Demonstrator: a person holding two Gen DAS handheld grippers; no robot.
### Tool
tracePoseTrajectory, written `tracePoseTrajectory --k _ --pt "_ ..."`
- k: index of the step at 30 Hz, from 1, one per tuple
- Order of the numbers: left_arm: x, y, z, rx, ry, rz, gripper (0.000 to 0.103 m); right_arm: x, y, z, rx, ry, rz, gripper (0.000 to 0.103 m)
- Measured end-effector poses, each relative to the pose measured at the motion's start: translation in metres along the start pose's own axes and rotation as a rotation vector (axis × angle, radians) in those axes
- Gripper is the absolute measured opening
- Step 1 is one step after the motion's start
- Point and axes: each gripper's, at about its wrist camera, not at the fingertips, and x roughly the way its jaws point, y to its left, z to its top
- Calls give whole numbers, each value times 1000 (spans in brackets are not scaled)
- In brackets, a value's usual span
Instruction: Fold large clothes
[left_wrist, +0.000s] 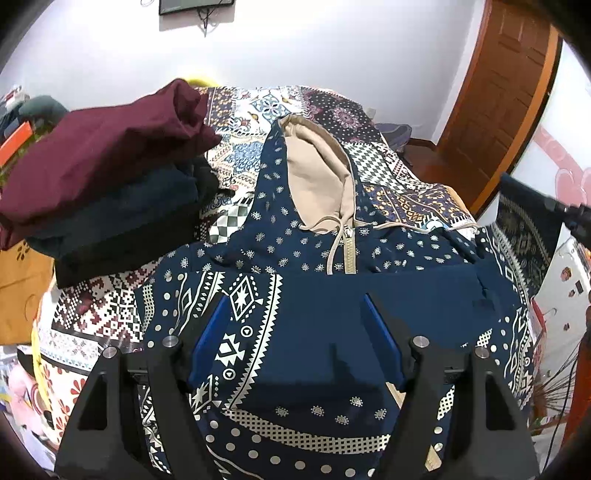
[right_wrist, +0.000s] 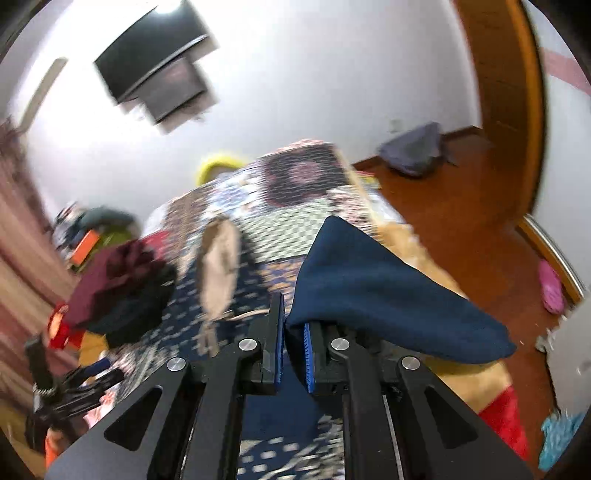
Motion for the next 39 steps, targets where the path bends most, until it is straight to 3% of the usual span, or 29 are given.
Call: tracePoseTrajectory --k 5,10,16,19,22,26,29,35,39 --pt "-4 -3 -5 15 -4 -9 72 29 34 -27 -59 103 69 8" --pt "-3 -2 -13 17 11 -13 72 71 40 -60 -83 265 49 8" --pt "-1 0 -20 9 26 -17 72 77 38 -78 -74 364 38 13" --pt "3 -1 -21 6 37 -21 72 61 34 -72 -45 345 68 22" --pt "5 -4 -22 11 43 -24 72 41 31 -59 -52 279 40 42" --pt "6 -11 -21 26 39 -21 72 15 12 -44 -7 187 -5 46" --pt "6 -16 -20 40 32 -22 72 3 -15 -33 78 131 -51 59" --pt "10 -26 -19 63 37 -39 72 18 -70 -37 224 177 -124 60" --pt "15 -28 -19 65 46 -42 72 41 -100 -49 345 241 -106 60"
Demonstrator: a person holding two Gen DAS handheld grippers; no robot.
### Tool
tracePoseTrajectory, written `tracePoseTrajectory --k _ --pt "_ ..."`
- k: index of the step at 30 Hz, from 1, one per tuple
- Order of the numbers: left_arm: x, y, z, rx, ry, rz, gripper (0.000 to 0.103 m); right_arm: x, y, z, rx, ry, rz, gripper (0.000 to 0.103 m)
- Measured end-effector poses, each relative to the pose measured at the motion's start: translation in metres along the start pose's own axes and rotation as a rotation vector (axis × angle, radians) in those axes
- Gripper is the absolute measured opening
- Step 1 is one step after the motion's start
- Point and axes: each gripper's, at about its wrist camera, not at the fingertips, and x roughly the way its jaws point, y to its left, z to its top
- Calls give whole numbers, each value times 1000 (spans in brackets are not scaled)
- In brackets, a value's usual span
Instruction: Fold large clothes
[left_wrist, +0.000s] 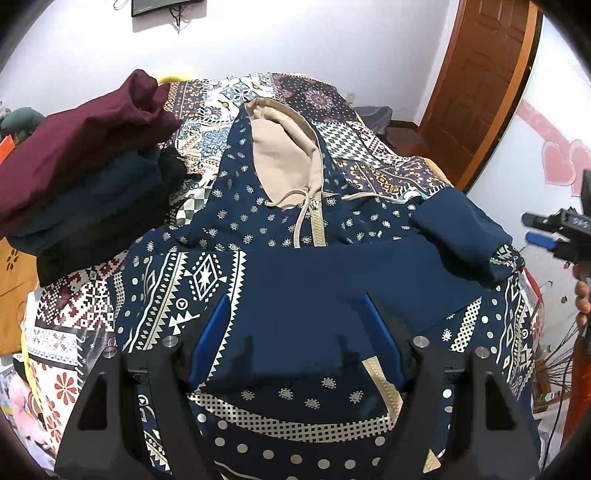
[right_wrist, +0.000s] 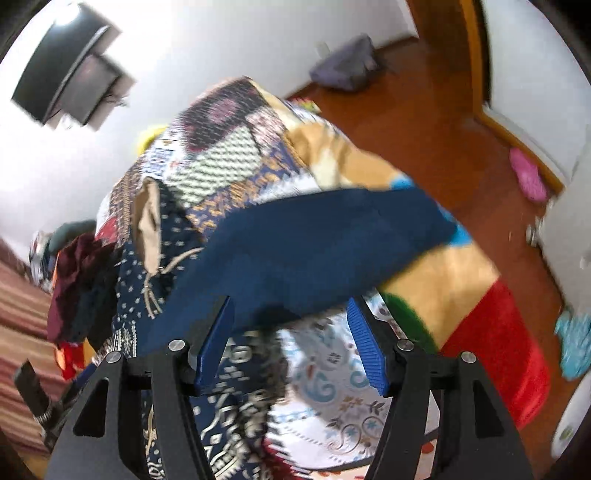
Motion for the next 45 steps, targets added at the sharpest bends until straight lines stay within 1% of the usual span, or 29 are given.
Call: tracePoseTrajectory --k 4,8,10,12,14,15,17,19,22,23,26,29,31,33,34,35,37,42,44,45 --pt "7 0 -1 -5 16 2 72 22 -22 4 111 36 38 60" --pt "10 1 -2 -6 22 9 72 34 -32 12 160 18 39 60" --pt "11 2 -2 -9 23 10 72 36 -32 16 155 2 17 50" --pt "11 3 -2 -13 24 13 72 36 -30 20 147 -12 8 23" --pt "11 4 -2 -13 22 18 72 33 -26 22 138 -29 20 10" --pt "10 4 -2 -12 20 21 72 29 -21 23 121 -48 27 10" --pt "8 5 -3 -10 11 24 72 16 -7 24 72 -87 33 8" --pt "4 7 -3 -13 1 21 72 -2 19 25 -7 -135 39 7" --pt "-1 10 -3 -20 -12 19 72 -23 54 27 -106 -180 65 7" --pt "-3 11 -3 -24 -17 18 72 -32 72 27 -151 -195 82 7" --pt "-11 17 -3 -37 -39 15 72 -46 119 25 -255 -220 138 7" --pt "-22 25 -4 -52 -65 14 72 -51 164 13 -343 -218 200 7" --pt "-29 31 -6 -62 -81 16 72 -45 197 -2 -409 -191 239 7" --pt "-37 38 -8 -72 -97 20 72 -30 220 -16 -458 -156 257 7" --pt "-41 42 -10 -77 -104 22 72 -19 234 -27 -490 -128 261 7" --pt "-44 45 -12 -81 -109 23 72 -10 240 -33 -509 -108 258 7" --pt "-51 56 -17 -93 -119 31 72 19 258 -54 -554 -32 248 7" --pt "-61 79 -34 -125 -115 64 72 90 271 -101 -637 171 182 7" --pt "-63 88 -40 -138 -108 80 72 112 268 -119 -665 254 153 7" --pt "-63 92 -43 -144 -102 88 72 119 267 -127 -677 281 141 7"
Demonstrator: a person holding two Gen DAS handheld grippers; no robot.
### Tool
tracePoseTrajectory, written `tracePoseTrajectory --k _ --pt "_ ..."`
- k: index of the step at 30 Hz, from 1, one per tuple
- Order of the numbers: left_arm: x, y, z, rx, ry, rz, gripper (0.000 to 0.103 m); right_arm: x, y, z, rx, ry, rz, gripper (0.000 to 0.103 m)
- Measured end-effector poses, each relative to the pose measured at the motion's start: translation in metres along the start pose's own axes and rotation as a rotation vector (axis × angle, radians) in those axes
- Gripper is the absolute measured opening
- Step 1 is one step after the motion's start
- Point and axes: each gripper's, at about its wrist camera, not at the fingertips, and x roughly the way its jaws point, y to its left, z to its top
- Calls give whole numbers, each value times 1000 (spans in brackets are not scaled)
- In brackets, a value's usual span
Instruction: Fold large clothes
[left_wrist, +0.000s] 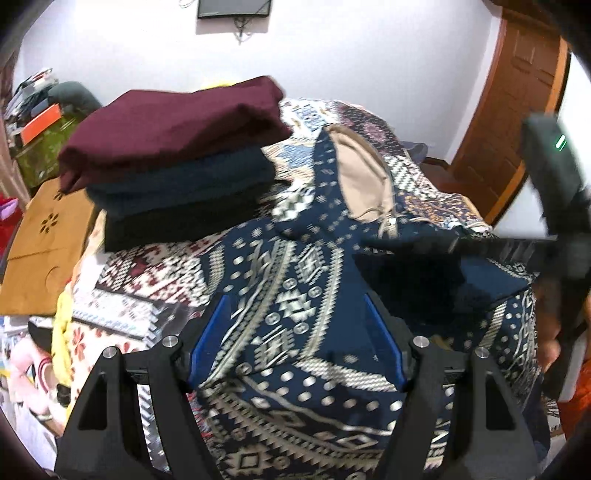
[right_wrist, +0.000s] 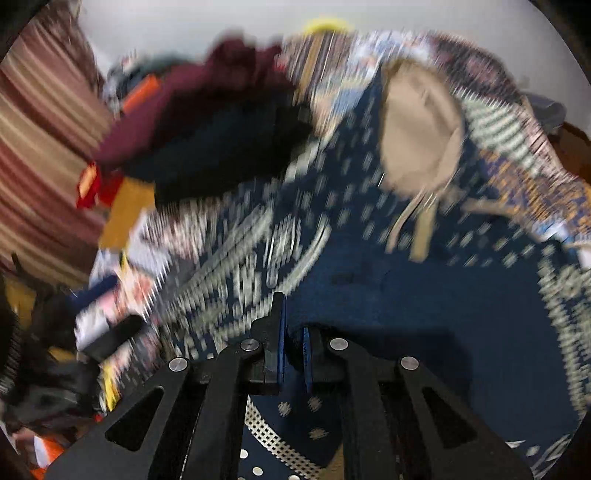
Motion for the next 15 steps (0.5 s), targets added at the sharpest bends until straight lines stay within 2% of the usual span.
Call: tracePoseTrajectory --k 4,7,9,11,15 --pt "0 11 -8 -11 15 28 72 27 7 -17 -40 124 -17 9" --pt "2 14 -10 -13 27 36 72 25 3 -23 -25 199 20 22" --pt "5 12 -10 -10 33 39 72 13 0 -28 -26 192 32 31" --pt "7 9 -8 -2 35 39 72 -5 -5 -31 -36 162 25 36" --pt "10 -9 -1 42 36 32 72 -50 -25 -34 -35 49 -25 46"
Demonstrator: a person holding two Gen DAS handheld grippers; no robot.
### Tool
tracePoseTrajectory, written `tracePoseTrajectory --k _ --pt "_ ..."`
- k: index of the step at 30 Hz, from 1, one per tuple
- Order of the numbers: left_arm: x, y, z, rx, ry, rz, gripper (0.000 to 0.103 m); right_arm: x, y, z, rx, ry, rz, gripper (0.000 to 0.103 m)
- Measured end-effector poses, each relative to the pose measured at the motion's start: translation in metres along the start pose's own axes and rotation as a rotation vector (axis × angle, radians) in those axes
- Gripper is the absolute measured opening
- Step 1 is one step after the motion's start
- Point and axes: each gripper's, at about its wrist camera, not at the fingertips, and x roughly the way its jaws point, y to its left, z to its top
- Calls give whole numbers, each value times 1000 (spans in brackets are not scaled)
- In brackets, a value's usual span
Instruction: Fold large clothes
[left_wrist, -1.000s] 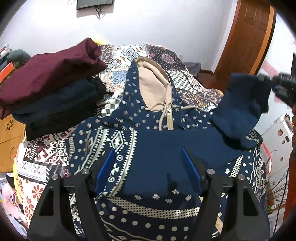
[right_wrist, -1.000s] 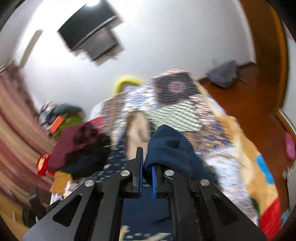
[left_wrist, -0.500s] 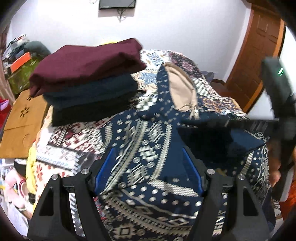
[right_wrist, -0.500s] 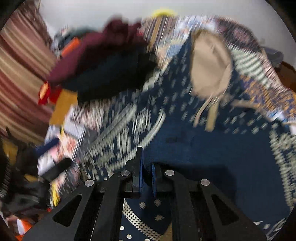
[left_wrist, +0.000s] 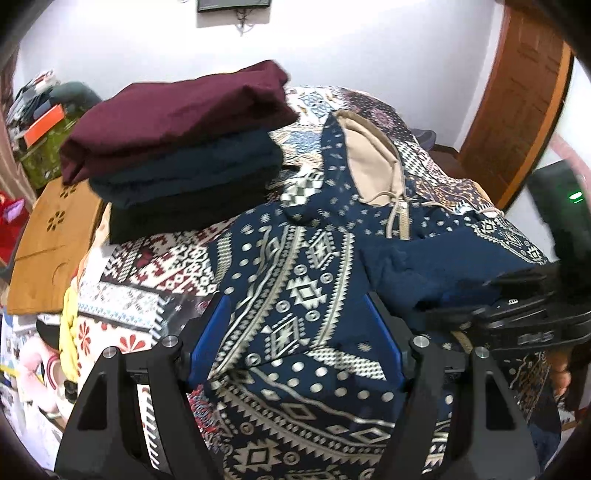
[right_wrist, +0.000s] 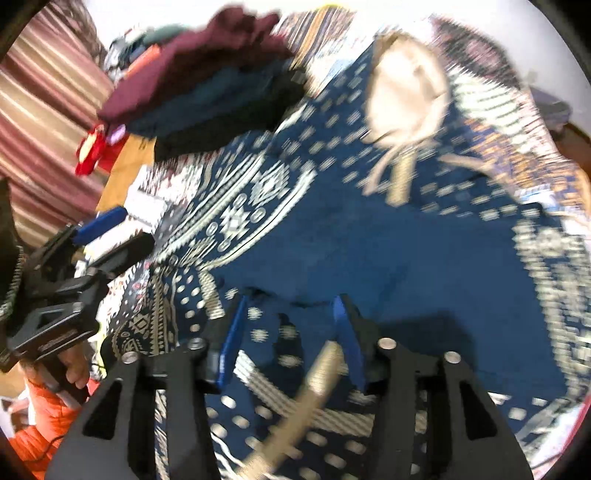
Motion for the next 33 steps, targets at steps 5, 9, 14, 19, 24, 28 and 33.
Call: tracePoseTrajectory --k 5,9,14,19,24,28,33 --pt "12 -34 13 97 16 -15 72 -58 -41 -6 50 -150 -125 46" --pt "31 -70 15 215 61 -32 73 -89 -75 -15 91 -232 -260 47" --pt "62 -103 1 393 144 10 73 -100 -116 -29 190 -266 -352 56" --pt "90 -113 -13 461 212 56 73 -93 -149 -46 280 -236 -367 56" --pt "102 -123 -5 464 193 71 73 -72 -165 -59 320 -189 -382 56" --pt "112 -134 4 458 196 52 66 -74 -171 -66 353 -204 -357 56" --pt "104 -135 20 389 169 -49 22 -78 -170 -59 343 -185 -332 57"
